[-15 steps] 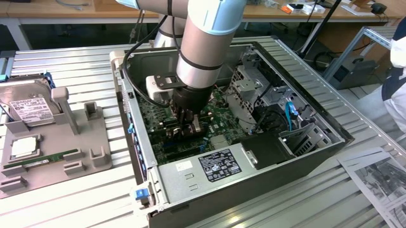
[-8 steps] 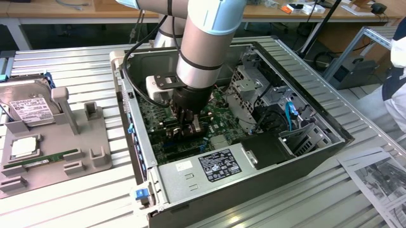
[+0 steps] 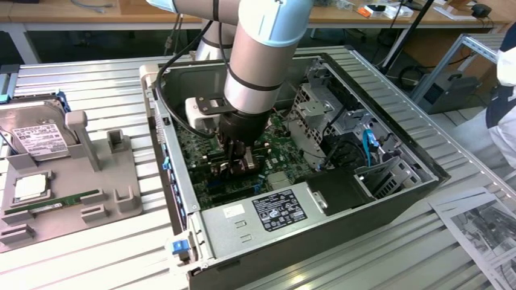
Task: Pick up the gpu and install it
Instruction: 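Insert the gpu into the slot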
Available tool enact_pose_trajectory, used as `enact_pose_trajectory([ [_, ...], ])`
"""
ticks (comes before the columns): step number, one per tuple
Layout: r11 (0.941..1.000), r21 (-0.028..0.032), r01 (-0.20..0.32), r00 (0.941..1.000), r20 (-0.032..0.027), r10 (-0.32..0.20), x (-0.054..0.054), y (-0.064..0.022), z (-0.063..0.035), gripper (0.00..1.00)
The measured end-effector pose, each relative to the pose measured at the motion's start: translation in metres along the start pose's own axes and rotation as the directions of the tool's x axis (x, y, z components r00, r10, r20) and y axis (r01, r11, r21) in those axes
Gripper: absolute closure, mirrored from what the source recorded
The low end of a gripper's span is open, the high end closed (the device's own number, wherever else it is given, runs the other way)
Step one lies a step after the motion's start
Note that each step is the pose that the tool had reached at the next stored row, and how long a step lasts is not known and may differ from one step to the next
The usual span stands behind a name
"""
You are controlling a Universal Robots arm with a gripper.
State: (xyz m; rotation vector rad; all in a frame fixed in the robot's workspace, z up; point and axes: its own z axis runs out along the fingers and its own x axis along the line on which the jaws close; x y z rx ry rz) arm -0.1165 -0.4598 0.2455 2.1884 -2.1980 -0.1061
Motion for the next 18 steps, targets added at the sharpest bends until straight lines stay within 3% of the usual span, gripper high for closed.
enact_pose_trajectory([
  [7,1.0000,0.0000,0.000,1.0000,0.0000,0.000,0.0000,0.0000,0.0000,0.67],
  [9,1.0000,0.0000,0.000,1.0000,0.0000,0.000,0.0000,0.0000,0.0000,0.59],
  [18,1.0000,-0.0001,0.000,1.0000,0.0000,0.000,0.0000,0.0000,0.0000,0.59],
])
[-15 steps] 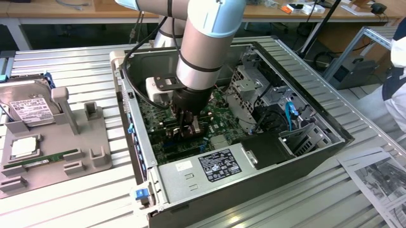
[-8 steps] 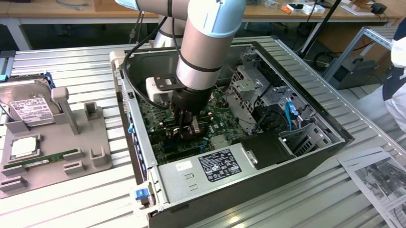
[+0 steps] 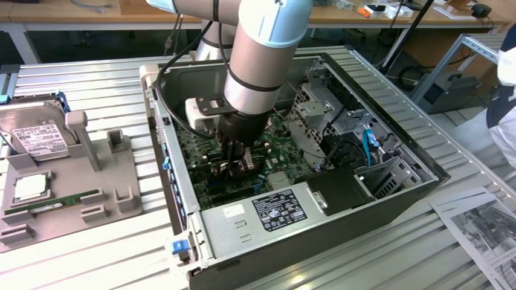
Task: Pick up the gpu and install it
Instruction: 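Insert the gpu into the slot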
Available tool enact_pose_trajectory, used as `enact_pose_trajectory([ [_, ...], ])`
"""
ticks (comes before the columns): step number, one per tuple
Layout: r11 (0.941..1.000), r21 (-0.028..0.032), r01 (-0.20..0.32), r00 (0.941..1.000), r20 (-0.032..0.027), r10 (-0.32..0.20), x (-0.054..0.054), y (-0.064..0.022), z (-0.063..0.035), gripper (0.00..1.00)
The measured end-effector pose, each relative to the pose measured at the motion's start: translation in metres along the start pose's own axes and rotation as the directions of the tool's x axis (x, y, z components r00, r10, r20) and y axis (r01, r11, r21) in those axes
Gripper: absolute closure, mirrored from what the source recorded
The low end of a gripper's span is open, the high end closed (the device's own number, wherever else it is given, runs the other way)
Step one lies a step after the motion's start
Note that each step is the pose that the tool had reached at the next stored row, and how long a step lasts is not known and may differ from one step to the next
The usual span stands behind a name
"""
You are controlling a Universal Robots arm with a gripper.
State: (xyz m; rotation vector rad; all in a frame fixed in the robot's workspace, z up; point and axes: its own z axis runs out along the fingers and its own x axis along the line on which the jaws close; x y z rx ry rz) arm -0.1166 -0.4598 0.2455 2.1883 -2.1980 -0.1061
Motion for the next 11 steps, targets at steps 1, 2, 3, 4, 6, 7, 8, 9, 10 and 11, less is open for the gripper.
enact_pose_trajectory([
  [1,1.0000,0.0000,0.000,1.0000,0.0000,0.000,0.0000,0.0000,0.0000,0.59],
  [2,1.0000,0.0000,0.000,1.0000,0.0000,0.000,0.0000,0.0000,0.0000,0.59],
  [3,1.0000,0.0000,0.000,1.0000,0.0000,0.000,0.0000,0.0000,0.0000,0.59],
  [4,1.0000,0.0000,0.000,1.0000,0.0000,0.000,0.0000,0.0000,0.0000,0.59],
  [6,1.0000,-0.0002,0.000,1.0000,-0.0005,0.000,0.0000,0.0001,-0.0012,0.59],
  [7,1.0000,0.0000,0.000,1.0000,-0.0001,0.000,0.0000,0.0002,-0.0028,0.59],
  [8,1.0000,0.0001,0.000,1.0000,-0.0001,0.000,-0.0001,0.0003,-0.0044,0.59],
  [9,1.0000,0.0001,0.000,1.0000,0.0000,0.000,-0.0001,0.0004,-0.0057,0.59],
  [10,1.0000,0.0002,0.000,1.0000,0.0000,0.000,-0.0001,0.0005,-0.0065,0.59],
  [11,1.0000,0.0003,0.000,1.0000,-0.0001,0.000,-0.0002,0.0006,-0.0081,0.59],
])
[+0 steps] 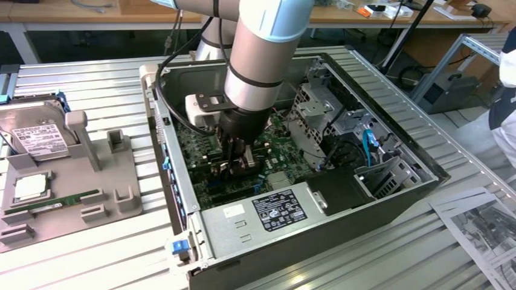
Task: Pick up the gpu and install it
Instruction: 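Insert the gpu into the slot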
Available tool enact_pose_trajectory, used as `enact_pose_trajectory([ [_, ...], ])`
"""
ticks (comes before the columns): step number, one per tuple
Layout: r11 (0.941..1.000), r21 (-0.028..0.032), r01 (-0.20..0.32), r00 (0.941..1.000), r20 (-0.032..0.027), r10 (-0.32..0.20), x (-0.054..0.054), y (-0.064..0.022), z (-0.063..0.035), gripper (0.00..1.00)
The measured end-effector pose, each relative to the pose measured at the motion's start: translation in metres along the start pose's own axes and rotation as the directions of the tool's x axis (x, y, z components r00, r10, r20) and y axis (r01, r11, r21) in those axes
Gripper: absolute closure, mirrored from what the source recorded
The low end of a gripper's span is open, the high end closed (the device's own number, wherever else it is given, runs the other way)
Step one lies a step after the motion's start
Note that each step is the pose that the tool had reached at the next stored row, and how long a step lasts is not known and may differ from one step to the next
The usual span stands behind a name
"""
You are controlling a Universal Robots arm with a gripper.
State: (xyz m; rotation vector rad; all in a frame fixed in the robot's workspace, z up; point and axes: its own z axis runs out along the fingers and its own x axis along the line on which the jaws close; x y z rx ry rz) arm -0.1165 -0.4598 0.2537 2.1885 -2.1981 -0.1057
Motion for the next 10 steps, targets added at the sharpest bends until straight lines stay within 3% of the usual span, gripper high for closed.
enact_pose_trajectory([
  [10,1.0000,0.0006,0.000,1.0000,0.0000,0.000,-0.001,0.0011,-0.0142,0.59],
])
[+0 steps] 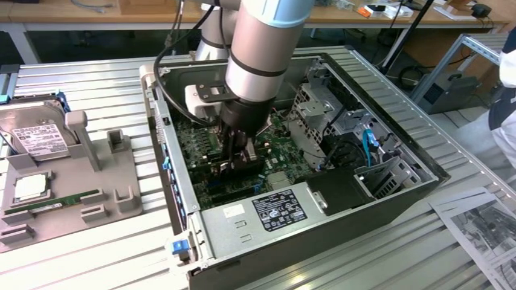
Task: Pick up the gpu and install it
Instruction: 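Insert the gpu into the slot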
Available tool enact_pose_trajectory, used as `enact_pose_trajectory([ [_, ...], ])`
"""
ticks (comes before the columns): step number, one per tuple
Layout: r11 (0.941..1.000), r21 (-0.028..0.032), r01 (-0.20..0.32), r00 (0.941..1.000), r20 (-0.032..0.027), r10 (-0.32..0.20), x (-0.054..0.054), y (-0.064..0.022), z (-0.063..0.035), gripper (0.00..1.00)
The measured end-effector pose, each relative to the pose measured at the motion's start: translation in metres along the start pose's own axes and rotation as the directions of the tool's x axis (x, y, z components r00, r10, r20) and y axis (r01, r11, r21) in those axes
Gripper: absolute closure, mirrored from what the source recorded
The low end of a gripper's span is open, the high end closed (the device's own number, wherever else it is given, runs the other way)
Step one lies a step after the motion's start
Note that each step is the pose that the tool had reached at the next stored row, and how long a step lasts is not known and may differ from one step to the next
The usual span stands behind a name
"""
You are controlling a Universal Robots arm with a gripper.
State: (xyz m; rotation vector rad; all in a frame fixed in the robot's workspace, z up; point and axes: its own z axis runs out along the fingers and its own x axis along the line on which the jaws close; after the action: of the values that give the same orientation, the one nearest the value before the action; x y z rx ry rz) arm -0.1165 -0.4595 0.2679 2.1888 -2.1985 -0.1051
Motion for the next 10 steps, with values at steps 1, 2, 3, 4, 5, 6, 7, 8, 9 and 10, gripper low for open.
enact_pose_trajectory([
  [1,1.0000,0.0001,0.000,1.0000,0.0000,0.000,0.000,0.0001,-0.0015,0.59],
  [2,1.0000,0.0002,0.000,1.0000,0.0000,0.000,0.000,0.0003,-0.0034,0.59],
  [3,1.0000,0.0002,0.000,1.0000,0.0000,0.000,0.000,0.0005,-0.0064,0.59],
  [4,1.0000,0.0002,0.000,1.0000,0.0001,0.000,0.000,0.0006,-0.0078,0.59],
  [5,1.0000,0.0003,0.000,1.0000,0.0001,0.000,0.000,0.0007,-0.0091,0.59],
  [6,1.0000,0.0003,0.000,1.0000,0.0000,0.000,0.000,0.0008,-0.0101,0.59],
  [7,1.0000,0.0003,0.000,1.0000,0.0000,0.000,0.000,0.0008,-0.0108,0.59],
  [8,1.0000,0.0003,0.000,1.0000,0.0001,0.000,0.000,0.0009,-0.0115,0.59],
  [9,1.0000,0.0003,0.000,1.0000,0.0001,0.000,0.000,0.0009,-0.0123,0.59],
  [10,1.0000,0.0003,0.000,1.0000,0.0000,0.000,0.000,0.0010,-0.0129,0.59],
])
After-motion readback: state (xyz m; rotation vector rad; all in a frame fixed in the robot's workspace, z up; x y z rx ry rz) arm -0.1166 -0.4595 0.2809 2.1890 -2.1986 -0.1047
